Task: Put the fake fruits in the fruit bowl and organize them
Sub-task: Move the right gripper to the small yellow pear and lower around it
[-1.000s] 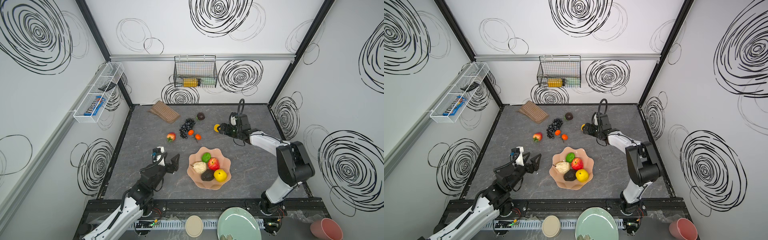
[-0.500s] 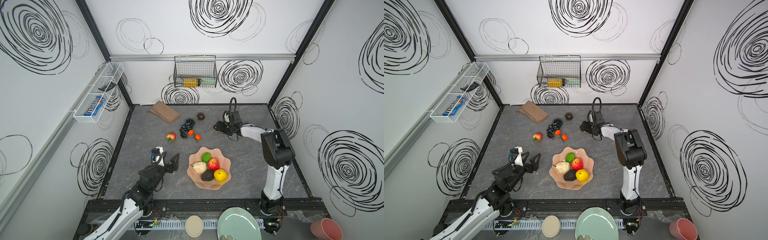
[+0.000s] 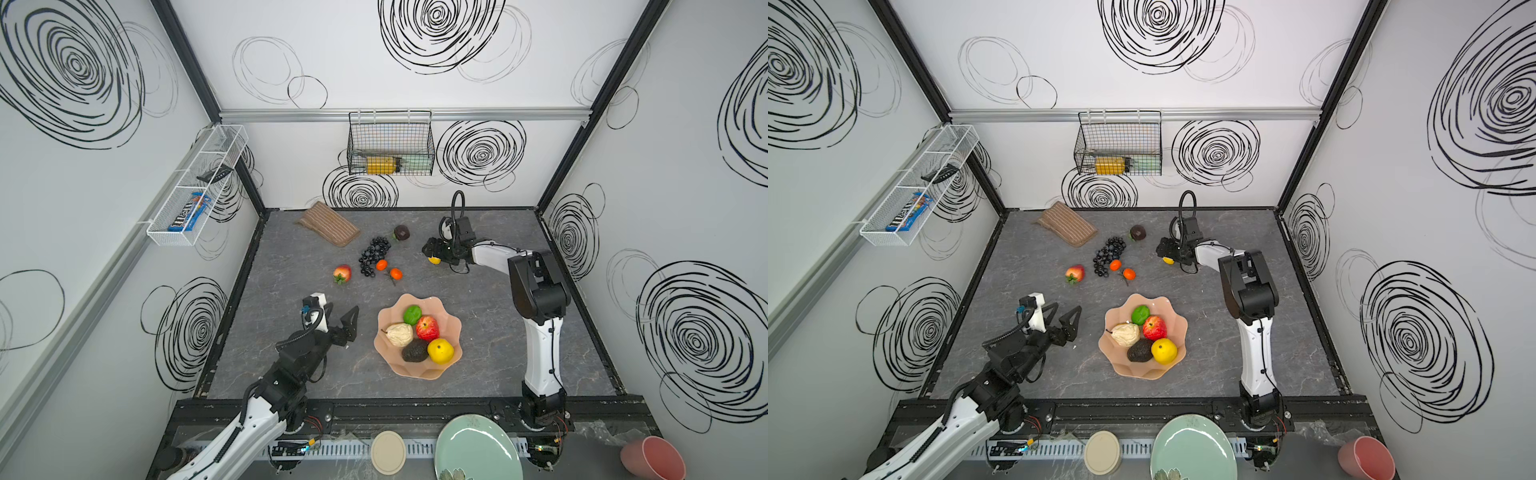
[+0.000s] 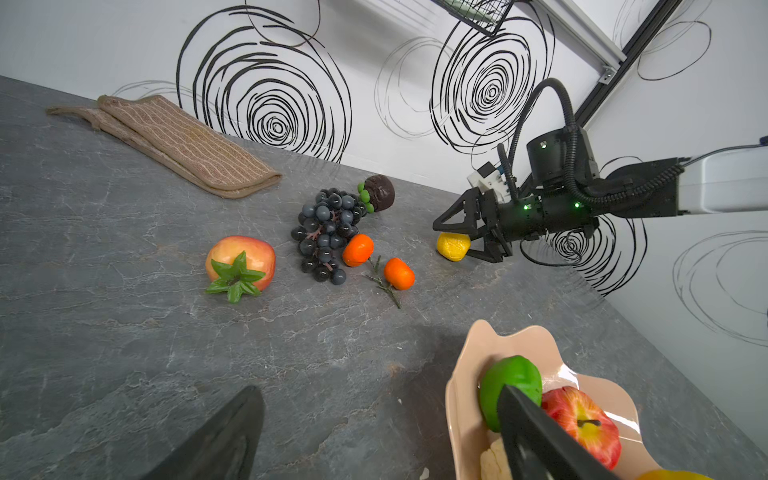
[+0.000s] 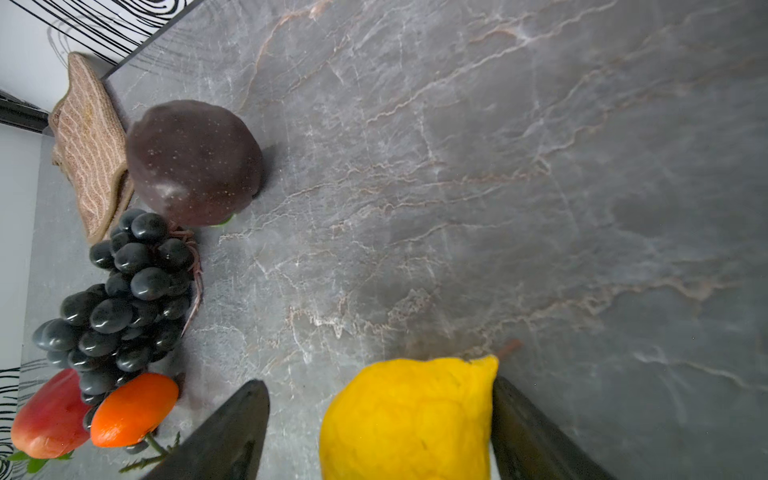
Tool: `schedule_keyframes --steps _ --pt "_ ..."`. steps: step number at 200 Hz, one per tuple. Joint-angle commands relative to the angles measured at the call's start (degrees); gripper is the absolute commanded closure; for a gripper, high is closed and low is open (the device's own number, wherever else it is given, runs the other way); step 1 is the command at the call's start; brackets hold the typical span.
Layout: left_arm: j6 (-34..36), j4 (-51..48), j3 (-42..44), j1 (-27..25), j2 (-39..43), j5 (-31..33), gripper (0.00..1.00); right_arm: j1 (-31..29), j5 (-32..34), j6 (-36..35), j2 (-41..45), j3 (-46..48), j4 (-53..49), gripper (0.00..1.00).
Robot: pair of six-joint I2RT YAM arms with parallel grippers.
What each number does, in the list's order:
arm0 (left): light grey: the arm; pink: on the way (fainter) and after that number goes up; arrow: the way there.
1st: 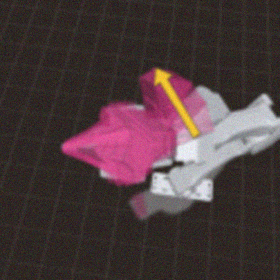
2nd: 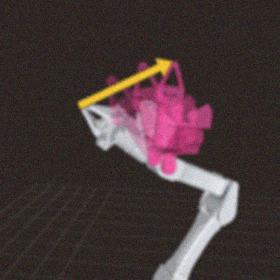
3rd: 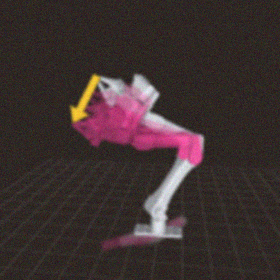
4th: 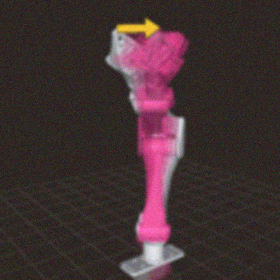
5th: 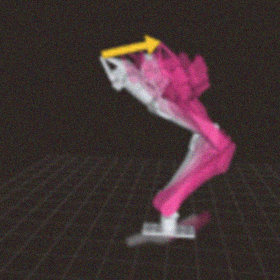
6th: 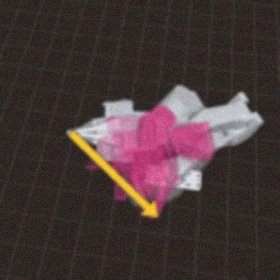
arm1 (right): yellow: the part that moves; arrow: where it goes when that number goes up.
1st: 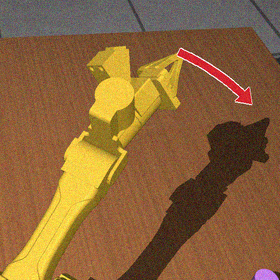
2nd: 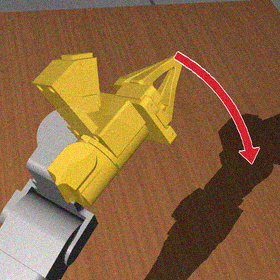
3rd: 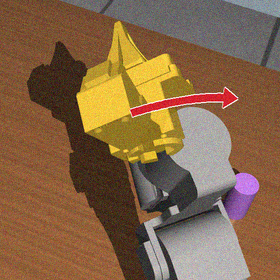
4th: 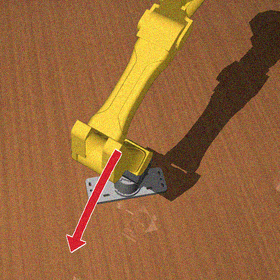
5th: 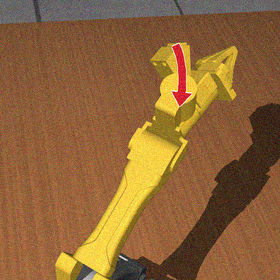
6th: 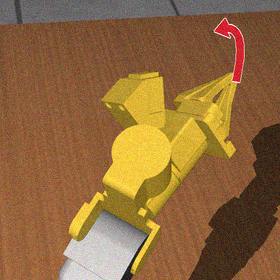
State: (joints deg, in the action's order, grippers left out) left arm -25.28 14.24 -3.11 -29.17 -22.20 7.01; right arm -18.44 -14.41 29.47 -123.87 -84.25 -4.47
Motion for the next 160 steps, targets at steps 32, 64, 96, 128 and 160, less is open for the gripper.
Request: schedule_keyframes --steps 32,64,96,128,160 --pt "0.5 3.7 0.4 0.5 0.2 0.1 0.08 -1.2 2.9 -3.4 -3.2 -3.9 -5.4 0.18" --pt "0.5 3.4 0.3 0.5 0.5 0.3 0.08 -2.3 7.3 -4.0 0.1 -0.7 -5.9 0.17" --pt "0.5 3.5 0.4 0.6 0.6 0.1 0.08 -2.4 10.4 -3.8 2.2 1.4 -6.3 0.16" --pt "0.5 3.5 0.3 0.6 0.7 0.0 0.08 -2.3 13.4 -4.2 0.9 -0.4 -8.6 0.18" --pt "1.9 3.5 0.4 0.6 1.0 -0.1 0.08 -2.2 15.4 -3.9 1.8 0.4 -8.5 0.23"
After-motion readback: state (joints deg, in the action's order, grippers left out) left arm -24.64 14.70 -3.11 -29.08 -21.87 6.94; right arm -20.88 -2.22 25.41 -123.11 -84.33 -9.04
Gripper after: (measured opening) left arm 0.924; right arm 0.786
